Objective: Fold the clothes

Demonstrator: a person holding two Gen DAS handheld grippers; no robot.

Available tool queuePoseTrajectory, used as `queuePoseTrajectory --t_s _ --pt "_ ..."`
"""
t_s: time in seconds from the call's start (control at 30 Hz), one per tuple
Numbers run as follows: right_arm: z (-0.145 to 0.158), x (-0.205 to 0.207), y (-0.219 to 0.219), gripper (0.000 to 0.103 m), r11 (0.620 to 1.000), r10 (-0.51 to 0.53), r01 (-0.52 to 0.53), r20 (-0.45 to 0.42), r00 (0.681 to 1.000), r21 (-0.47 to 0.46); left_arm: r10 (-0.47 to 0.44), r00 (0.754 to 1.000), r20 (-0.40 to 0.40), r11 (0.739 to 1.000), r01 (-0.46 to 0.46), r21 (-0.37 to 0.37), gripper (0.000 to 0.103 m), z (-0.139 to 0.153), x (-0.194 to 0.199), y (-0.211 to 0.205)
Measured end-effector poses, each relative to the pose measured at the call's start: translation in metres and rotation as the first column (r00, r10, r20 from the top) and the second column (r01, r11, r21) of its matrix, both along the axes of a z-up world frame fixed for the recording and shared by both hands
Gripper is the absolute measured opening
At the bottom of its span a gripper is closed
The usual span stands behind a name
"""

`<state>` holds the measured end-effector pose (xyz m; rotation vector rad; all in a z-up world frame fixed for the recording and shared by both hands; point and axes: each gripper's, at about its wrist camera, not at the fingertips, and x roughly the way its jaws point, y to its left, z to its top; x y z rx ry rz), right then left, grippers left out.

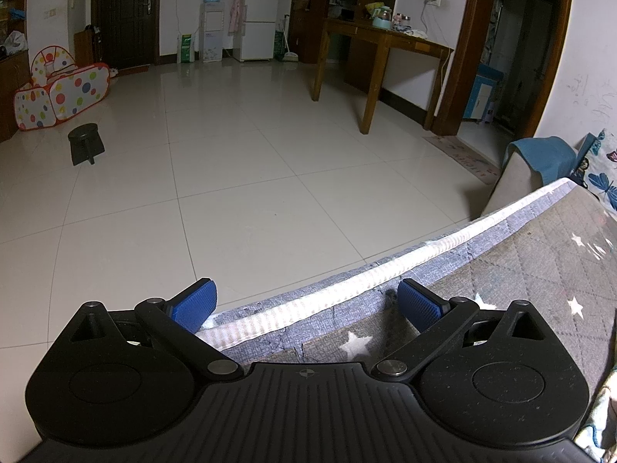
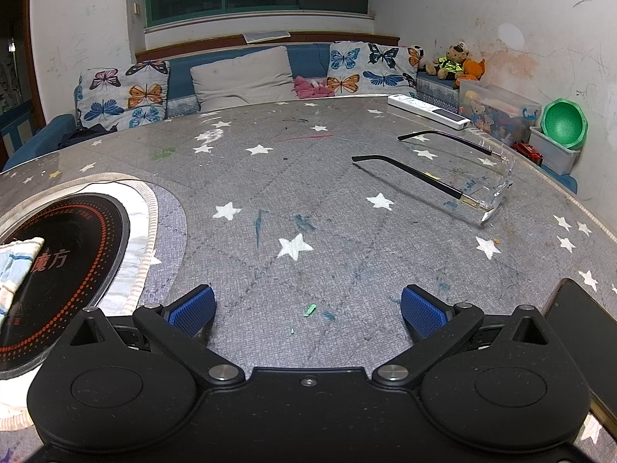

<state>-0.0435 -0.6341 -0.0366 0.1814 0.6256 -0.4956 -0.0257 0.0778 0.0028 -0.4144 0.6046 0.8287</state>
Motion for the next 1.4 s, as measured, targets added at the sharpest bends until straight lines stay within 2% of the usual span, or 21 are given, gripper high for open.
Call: queuePoseTrajectory --t_s 0.33,0.5,0.7,0.8,1.0,1.17,1.3,1.33,1.4 --pt "0.000 0.000 0.000 0.103 1.000 0.000 0.000 0.000 1.000 0.000 -0.050 0.999 -0.001 0.999 0.050 0.019 0.101 0.001 0.002 -0.003" --pt "0.000 0.000 0.000 0.103 1.000 0.000 0.000 0.000 1.000 0.000 -0.131 0.991 -0.005 0.990 0.132 0.042 0.101 0.002 0.008 -0.010" --pt "0.000 0.001 0.001 0.103 1.000 0.000 0.000 0.000 1.000 0.000 -0.237 0.971 -0.012 0.969 0.238 0.065 0.101 0.000 0.016 -0.020" --pt "0.000 0.001 0.001 0.103 1.000 0.000 0.000 0.000 1.000 0.000 -0.289 0.957 -0.014 0.954 0.289 0.082 0.101 -0.001 0.020 -0.026" --pt "0.000 0.000 0.000 0.103 1.000 0.000 0.000 0.000 1.000 0.000 -0.406 0.914 -0.013 0.907 0.404 0.115 0.101 -0.004 0.028 -0.040" --pt "0.000 0.000 0.000 0.103 1.000 0.000 0.000 0.000 1.000 0.000 -0.533 0.845 -0.026 0.833 0.531 0.155 0.101 -0.008 0.036 -0.058" --pt "0.000 0.000 0.001 0.103 1.000 0.000 0.000 0.000 1.000 0.000 -0.583 0.812 -0.029 0.806 0.582 0.109 0.100 -0.013 0.044 -0.065" --pt "0.000 0.001 0.001 0.103 1.000 0.000 0.000 0.000 1.000 0.000 -0.583 0.812 -0.031 0.806 0.583 0.107 0.100 -0.013 0.044 -0.066" --pt "0.000 0.001 0.001 0.103 1.000 0.000 0.000 -0.001 1.000 0.001 -0.558 0.828 -0.047 0.819 0.559 0.131 0.100 -0.015 0.044 -0.076"
